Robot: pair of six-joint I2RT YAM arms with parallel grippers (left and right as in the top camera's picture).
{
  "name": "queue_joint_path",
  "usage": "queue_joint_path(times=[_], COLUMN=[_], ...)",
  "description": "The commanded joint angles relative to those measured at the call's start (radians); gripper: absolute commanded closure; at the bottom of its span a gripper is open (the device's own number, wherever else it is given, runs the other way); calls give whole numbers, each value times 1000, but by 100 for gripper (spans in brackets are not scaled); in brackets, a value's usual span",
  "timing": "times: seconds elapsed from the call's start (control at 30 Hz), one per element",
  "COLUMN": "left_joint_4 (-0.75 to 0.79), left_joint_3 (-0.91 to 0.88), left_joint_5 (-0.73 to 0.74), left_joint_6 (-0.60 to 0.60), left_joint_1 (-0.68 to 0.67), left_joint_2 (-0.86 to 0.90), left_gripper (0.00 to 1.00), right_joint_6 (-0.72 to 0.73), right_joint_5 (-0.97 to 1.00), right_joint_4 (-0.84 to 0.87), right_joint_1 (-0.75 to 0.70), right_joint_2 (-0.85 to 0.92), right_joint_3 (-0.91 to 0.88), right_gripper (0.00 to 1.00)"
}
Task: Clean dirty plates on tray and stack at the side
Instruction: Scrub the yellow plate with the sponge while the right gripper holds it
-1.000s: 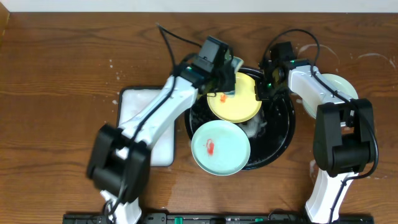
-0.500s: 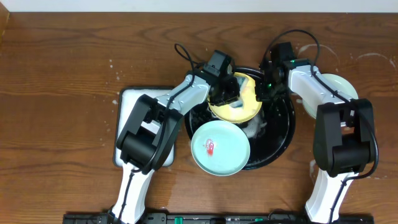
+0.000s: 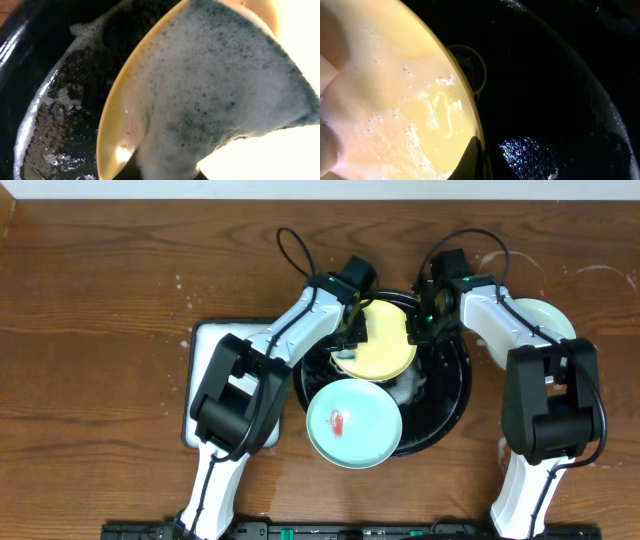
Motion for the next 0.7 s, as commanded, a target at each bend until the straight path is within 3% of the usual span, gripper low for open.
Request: queue_joint_path(times=[0.0, 0.2, 0.37, 0.57, 0.67], left_joint_4=[-19, 93, 119, 82, 35], left_joint_3=[-6, -6, -6, -6, -6], left_joint_5=[-58, 342, 466, 473, 388], left_joint_6=[-19, -129, -149, -135, -110], left_joint_1=[6, -39, -76, -87, -55], left_joint_2=[53, 96, 97, 97, 97], left_gripper=[92, 93, 93, 92, 93], right_joint_6=[-4, -4, -4, -4, -4], right_joint_5=[44, 44, 44, 44, 44], right_joint_4=[-16, -16, -15, -15, -16], right_joint_1=[4, 5, 5, 5, 4], right_joint_2=[8, 8, 8, 8, 8], right_joint_3=[-5, -5, -5, -5, -5], right_gripper=[99, 99, 99, 99, 99])
